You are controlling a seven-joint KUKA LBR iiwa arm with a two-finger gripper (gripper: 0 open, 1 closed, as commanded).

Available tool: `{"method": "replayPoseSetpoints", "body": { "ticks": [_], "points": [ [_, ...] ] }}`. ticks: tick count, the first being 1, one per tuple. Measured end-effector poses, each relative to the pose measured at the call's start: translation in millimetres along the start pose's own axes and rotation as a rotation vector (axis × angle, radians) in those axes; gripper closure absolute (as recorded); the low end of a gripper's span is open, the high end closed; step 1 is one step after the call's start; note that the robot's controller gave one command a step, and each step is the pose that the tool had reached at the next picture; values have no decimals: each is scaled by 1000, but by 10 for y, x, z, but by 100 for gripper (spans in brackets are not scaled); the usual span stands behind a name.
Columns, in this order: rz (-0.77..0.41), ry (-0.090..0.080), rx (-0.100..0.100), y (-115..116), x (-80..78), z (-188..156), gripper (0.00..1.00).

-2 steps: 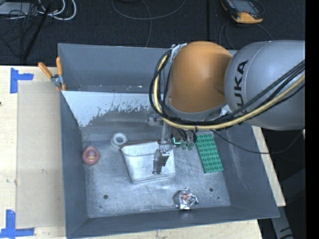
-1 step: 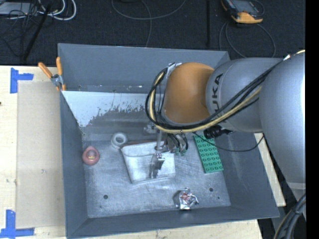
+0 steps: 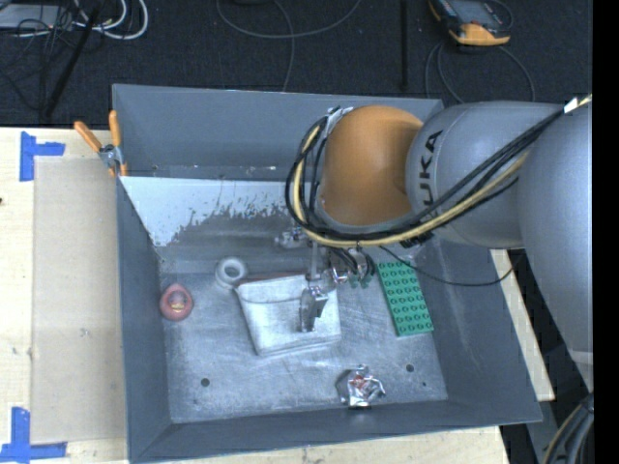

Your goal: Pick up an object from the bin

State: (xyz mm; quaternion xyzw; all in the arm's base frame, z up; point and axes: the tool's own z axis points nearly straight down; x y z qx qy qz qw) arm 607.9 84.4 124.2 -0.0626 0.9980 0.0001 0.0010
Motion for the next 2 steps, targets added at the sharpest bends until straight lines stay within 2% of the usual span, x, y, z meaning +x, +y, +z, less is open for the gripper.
{"method": "replayPoseSetpoints", "body": {
  "ticks": [1, 2],
  "points": [
    [-96, -2, -2, -408, 137, 347, 0],
    [-120, -10, 5, 65, 135, 473, 0]
  ]
}}
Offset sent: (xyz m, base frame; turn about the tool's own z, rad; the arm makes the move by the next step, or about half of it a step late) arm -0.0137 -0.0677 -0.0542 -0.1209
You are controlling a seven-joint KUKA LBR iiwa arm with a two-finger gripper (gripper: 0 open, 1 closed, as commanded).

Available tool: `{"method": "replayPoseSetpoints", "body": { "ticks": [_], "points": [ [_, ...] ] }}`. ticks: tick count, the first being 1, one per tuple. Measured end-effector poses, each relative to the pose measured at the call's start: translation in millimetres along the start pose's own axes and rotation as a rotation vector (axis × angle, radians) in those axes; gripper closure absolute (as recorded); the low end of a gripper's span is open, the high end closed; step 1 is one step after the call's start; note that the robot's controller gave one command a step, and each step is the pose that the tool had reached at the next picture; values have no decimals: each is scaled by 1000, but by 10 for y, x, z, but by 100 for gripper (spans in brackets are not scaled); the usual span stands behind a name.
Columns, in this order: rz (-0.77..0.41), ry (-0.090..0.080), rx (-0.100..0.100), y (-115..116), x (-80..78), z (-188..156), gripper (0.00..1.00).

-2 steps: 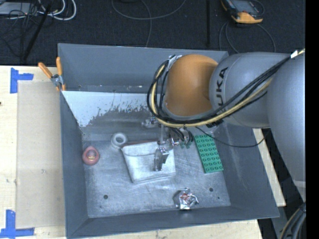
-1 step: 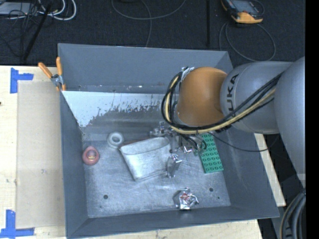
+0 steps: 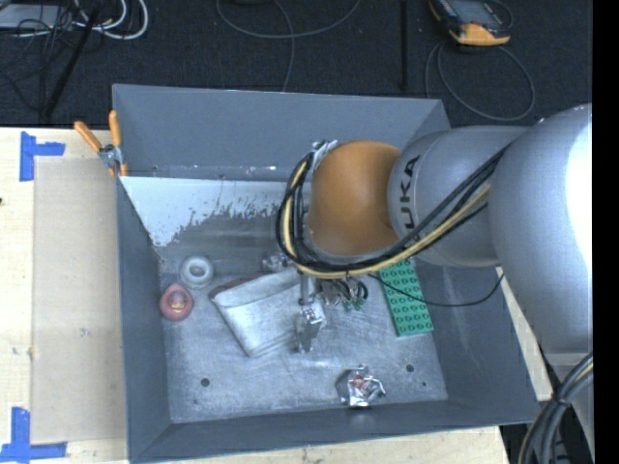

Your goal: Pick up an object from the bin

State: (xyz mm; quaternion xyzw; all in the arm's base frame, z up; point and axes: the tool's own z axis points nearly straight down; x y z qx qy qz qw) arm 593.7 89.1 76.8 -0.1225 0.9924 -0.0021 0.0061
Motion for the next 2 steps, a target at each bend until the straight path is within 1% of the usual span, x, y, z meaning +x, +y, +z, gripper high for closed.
{"method": "replayPoseSetpoints", "body": {
  "ticks": [1, 2],
  "points": [
    [4, 2, -2, -5, 8, -2, 100],
    [-123, 10, -7, 228, -116, -303, 100]
  ]
}}
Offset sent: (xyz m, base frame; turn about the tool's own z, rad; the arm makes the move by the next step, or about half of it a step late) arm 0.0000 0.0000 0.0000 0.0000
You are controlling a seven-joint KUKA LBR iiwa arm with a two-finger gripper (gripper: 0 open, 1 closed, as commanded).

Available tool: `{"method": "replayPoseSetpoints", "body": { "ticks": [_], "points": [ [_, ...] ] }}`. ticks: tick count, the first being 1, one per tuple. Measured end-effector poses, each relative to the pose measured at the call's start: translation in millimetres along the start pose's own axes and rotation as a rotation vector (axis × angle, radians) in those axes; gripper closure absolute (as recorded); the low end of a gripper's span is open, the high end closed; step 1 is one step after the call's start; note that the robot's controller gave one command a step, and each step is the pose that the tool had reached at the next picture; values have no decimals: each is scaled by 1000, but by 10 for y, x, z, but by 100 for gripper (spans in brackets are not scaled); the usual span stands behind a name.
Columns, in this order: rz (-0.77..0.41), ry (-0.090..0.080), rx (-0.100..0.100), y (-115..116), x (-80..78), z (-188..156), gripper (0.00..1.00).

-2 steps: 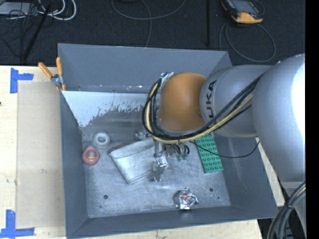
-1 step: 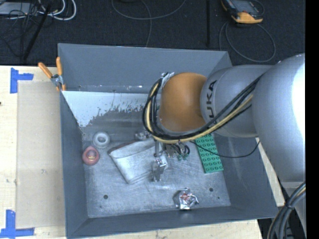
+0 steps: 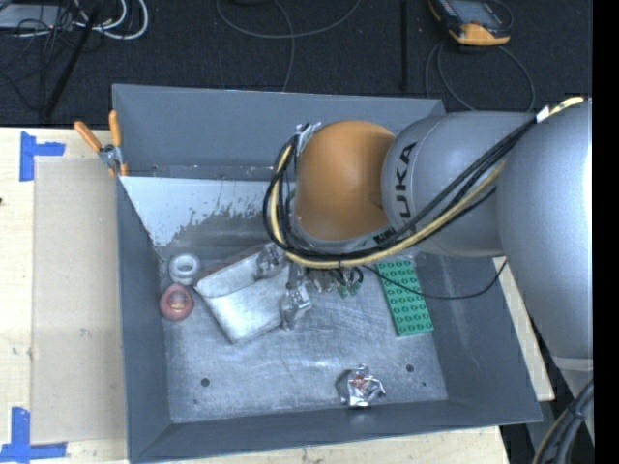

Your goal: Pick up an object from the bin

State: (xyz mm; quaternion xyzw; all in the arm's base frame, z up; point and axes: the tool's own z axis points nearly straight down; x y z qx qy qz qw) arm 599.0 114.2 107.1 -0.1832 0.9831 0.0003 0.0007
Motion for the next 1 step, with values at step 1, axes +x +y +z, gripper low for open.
{"method": "replayPoseSetpoints", "body": {
  "ticks": [1],
  "points": [
    [-57, -6, 1, 188, 39, -1335, 100]
  ]
}}
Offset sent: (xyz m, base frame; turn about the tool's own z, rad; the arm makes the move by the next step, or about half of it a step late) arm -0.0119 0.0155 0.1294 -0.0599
